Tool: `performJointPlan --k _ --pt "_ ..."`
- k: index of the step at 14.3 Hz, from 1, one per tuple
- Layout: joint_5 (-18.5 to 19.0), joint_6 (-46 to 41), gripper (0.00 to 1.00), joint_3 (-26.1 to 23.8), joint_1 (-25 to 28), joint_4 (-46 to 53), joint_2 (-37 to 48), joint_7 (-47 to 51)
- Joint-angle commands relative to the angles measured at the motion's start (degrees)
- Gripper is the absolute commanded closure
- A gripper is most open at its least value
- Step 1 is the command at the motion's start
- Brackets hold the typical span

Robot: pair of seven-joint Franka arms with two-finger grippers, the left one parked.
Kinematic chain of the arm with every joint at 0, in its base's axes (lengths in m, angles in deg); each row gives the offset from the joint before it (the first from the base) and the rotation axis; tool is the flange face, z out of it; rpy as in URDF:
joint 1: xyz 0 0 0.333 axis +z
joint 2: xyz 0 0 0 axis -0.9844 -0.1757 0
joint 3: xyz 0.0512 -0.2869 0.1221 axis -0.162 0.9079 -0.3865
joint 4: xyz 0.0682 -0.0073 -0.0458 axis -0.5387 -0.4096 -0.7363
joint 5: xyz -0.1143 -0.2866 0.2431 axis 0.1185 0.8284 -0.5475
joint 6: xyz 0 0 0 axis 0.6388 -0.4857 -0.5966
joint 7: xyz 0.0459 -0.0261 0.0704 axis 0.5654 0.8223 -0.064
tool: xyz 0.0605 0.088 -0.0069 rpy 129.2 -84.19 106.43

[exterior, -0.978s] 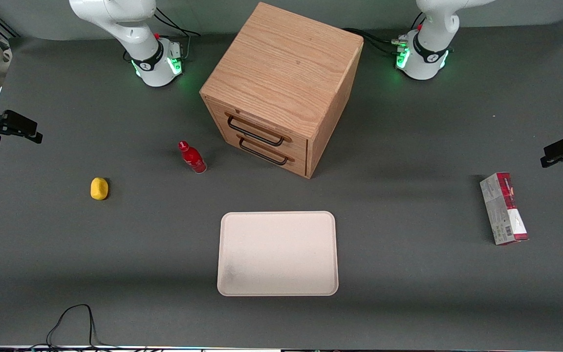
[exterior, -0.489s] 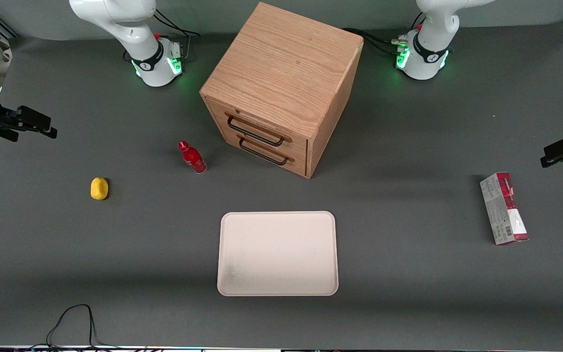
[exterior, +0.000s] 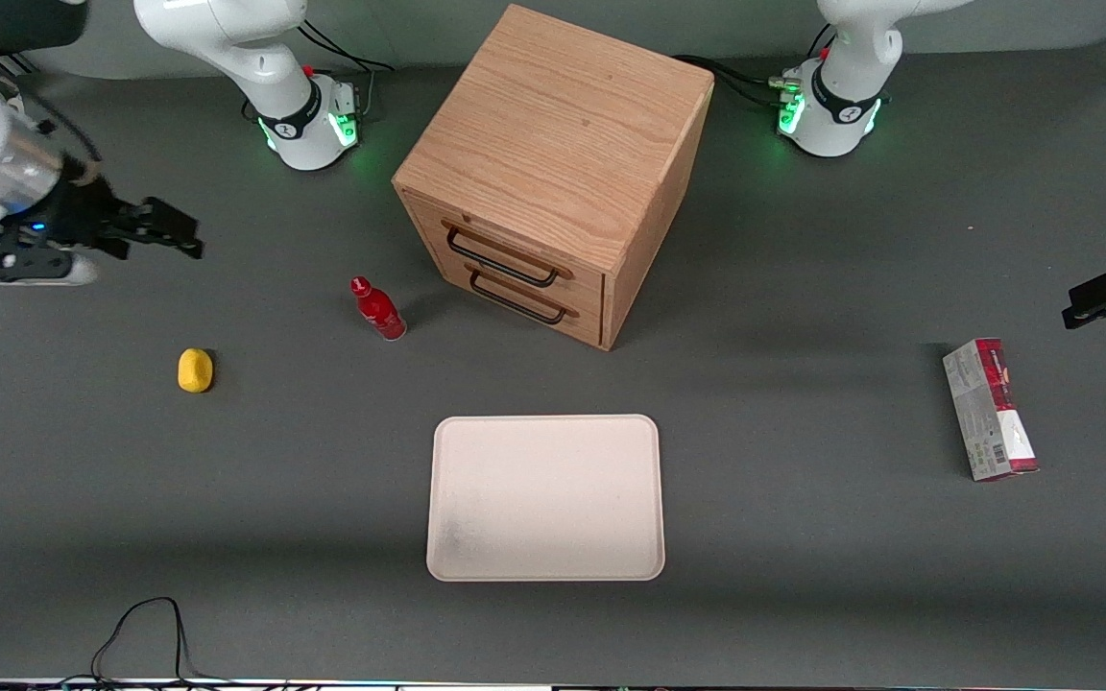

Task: Place coke bottle on tray
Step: 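Move the right gripper toward the red Coca-Cola bottle beside the cabinet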

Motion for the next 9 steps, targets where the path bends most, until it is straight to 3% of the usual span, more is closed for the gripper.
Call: performJointPlan --k 1,9 --pt "-0.3 4.0 0.00 0.5 5.4 -6.1 4.2 7.5" --pt "-0.3 8.8 0.00 0.3 14.9 -16.8 10.8 10.4"
